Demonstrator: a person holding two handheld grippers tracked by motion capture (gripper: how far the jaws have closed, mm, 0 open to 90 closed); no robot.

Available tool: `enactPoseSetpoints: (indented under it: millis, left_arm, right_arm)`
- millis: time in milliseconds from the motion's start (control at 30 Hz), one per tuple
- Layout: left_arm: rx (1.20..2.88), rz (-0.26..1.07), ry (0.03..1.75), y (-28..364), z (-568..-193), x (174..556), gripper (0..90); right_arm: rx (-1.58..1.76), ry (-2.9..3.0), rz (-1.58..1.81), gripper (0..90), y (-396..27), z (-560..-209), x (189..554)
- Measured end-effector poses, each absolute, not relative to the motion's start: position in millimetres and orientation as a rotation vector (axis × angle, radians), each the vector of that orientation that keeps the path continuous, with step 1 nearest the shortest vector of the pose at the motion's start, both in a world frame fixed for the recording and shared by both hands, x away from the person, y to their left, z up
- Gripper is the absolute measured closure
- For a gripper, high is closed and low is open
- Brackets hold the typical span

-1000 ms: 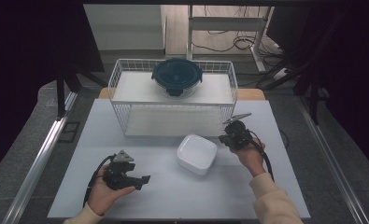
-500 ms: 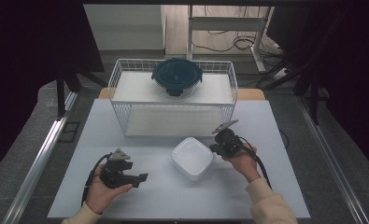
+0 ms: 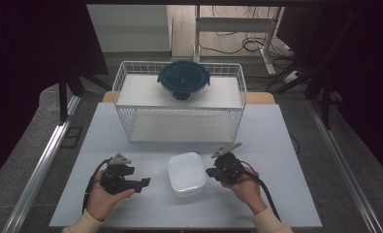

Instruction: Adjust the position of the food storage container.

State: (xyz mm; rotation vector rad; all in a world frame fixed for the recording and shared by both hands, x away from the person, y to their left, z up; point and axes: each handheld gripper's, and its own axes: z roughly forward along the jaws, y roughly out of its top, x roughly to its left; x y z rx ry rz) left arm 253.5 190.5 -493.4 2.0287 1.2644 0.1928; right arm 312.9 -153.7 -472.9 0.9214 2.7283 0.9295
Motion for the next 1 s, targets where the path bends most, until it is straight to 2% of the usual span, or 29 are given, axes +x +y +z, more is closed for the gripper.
enactPoseSetpoints:
  millis: [100, 400, 767, 833, 933, 1000]
  left_arm:
    - [2.020, 0.195, 1.268, 192.9, -492.4, 253.4, 22.8]
    - [1.989, 0.191, 1.273, 198.3, -489.4, 253.3, 23.5]
    - [1.981, 0.166, 1.245, 199.0, -489.2, 252.9, 27.5]
    - [1.972, 0.155, 1.242, 199.3, -489.0, 252.5, 28.2]
    - [1.959, 0.142, 1.247, 201.1, -488.7, 251.8, 28.4]
    - [1.945, 0.141, 1.249, 202.7, -487.9, 250.7, 28.4]
  right_arm:
    - [0.872, 2.763, 0.965, 89.6, -143.2, -478.0, 295.4]
    - [0.854, 2.777, 0.990, 89.5, -137.7, -482.3, 286.5]
    - [1.069, 2.596, 1.188, 88.1, -185.6, -465.8, 285.9]
    - [1.102, 2.582, 1.223, 81.0, -190.1, -466.2, 284.7]
    - [1.185, 2.515, 1.236, 50.1, -192.3, -467.5, 286.0]
    - [1.221, 2.465, 1.254, 39.4, -192.5, -466.8, 285.9]
